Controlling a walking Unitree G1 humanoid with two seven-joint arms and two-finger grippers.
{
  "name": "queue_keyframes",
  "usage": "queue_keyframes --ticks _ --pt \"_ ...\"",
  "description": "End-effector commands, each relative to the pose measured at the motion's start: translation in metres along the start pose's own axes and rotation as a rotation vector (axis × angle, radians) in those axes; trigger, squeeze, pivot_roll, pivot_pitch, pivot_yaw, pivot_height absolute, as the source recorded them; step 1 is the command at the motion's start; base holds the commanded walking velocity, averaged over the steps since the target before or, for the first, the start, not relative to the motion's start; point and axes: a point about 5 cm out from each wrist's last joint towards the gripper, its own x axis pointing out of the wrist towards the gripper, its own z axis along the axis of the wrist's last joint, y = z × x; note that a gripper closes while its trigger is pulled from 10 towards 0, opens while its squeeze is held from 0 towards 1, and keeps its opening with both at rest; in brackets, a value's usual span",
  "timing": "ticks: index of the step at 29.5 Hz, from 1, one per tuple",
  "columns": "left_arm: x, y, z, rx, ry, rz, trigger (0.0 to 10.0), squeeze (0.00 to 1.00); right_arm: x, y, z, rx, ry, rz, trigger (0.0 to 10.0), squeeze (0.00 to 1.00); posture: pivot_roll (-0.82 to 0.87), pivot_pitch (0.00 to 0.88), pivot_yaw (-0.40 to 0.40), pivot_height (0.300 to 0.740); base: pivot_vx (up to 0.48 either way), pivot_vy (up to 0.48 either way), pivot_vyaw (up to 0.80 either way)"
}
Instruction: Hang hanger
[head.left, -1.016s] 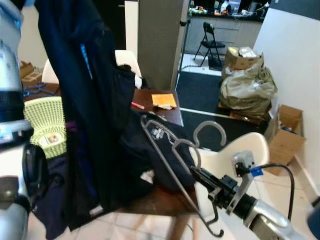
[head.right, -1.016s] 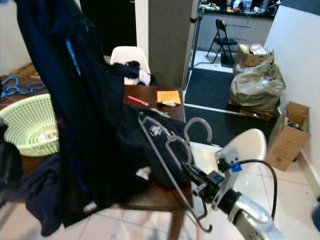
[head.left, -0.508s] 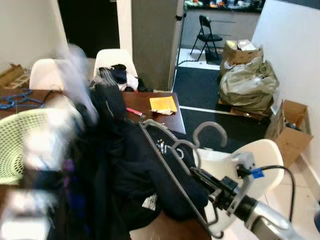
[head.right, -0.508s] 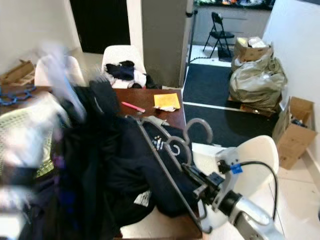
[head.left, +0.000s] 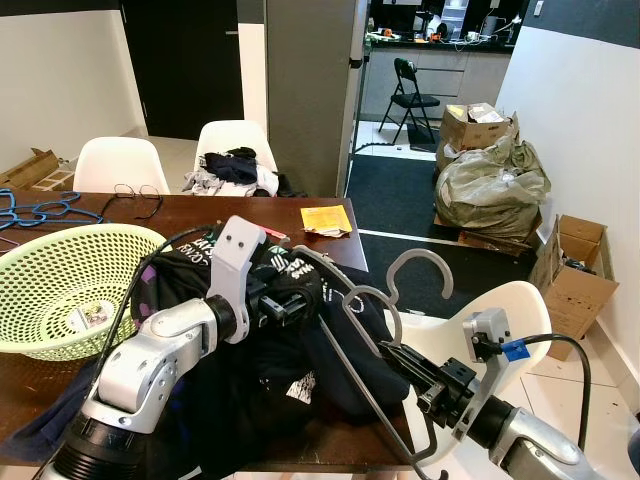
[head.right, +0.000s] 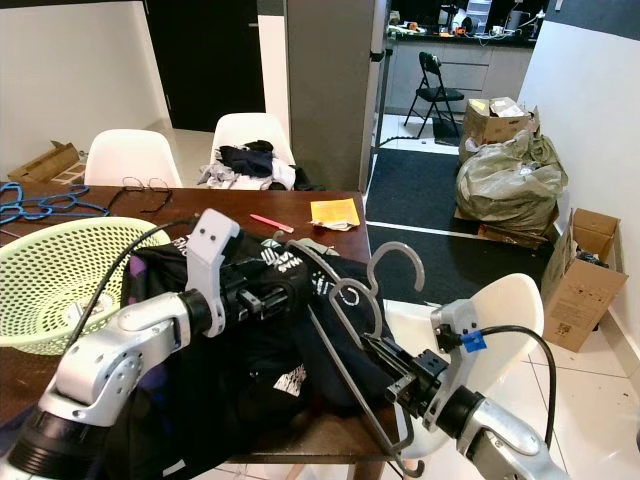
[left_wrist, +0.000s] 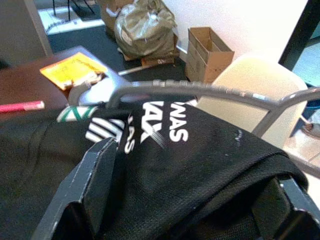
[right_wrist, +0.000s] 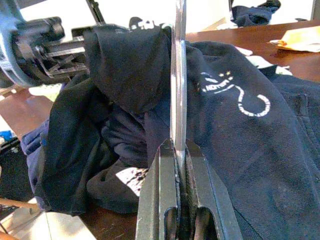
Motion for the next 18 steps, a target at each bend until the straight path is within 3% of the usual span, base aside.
queue_keyframes --ticks 1,3,7,8,9,11,12,14,18 --pt "-0.01 0.011 0.006 0.028 0.0 0.082 10.0 0.0 -0.002 0.001 0.005 0.003 -0.016 -0.002 10.0 0.0 0.02 0.0 -0.037 0.74 0.0 0.0 0.0" --pt "-0.021 0.012 0.021 0.039 -0.057 0.092 10.0 0.0 -0.001 0.001 0.005 0.012 -0.02 0.001 10.0 0.0 0.03 0.0 -0.037 0.74 0.0 0.0 0.0" --pt "-0.025 0.007 0.029 0.041 -0.088 0.066 10.0 0.0 -0.001 0.001 0.005 0.016 -0.02 0.003 10.0 0.0 0.03 0.0 -0.037 0.74 0.0 0.0 0.0" --pt "-0.027 -0.003 0.042 0.017 -0.153 0.016 10.0 0.0 0.0 0.001 0.006 0.018 -0.021 0.005 10.0 0.0 0.03 0.0 -0.037 0.74 0.0 0.0 0.0" --pt "-0.027 -0.003 0.042 0.017 -0.153 0.016 10.0 0.0 0.0 0.001 0.006 0.018 -0.021 0.005 10.0 0.0 0.03 0.0 -0.037 0.74 0.0 0.0 0.0" --pt "-0.035 -0.027 0.068 -0.059 -0.297 -0.152 10.0 0.0 0.0 0.001 0.006 0.023 -0.022 0.006 10.0 0.0 0.03 0.0 -0.039 0.74 0.0 0.0 0.0" --pt "-0.035 -0.027 0.068 -0.059 -0.297 -0.152 10.0 0.0 0.0 0.001 0.006 0.023 -0.022 0.006 10.0 0.0 0.03 0.0 -0.039 0.74 0.0 0.0 0.0" --pt "-0.044 -0.042 0.083 -0.09 -0.386 -0.27 10.0 0.0 0.001 0.0 0.006 0.025 -0.023 0.003 10.0 0.0 0.03 0.0 -0.038 0.74 0.0 0.0 0.0" --pt "-0.046 -0.041 0.085 -0.08 -0.4 -0.251 10.0 0.0 0.0 -0.003 0.008 0.017 -0.03 -0.018 10.0 0.0 0.04 0.0 -0.04 0.74 0.0 0.0 0.0"
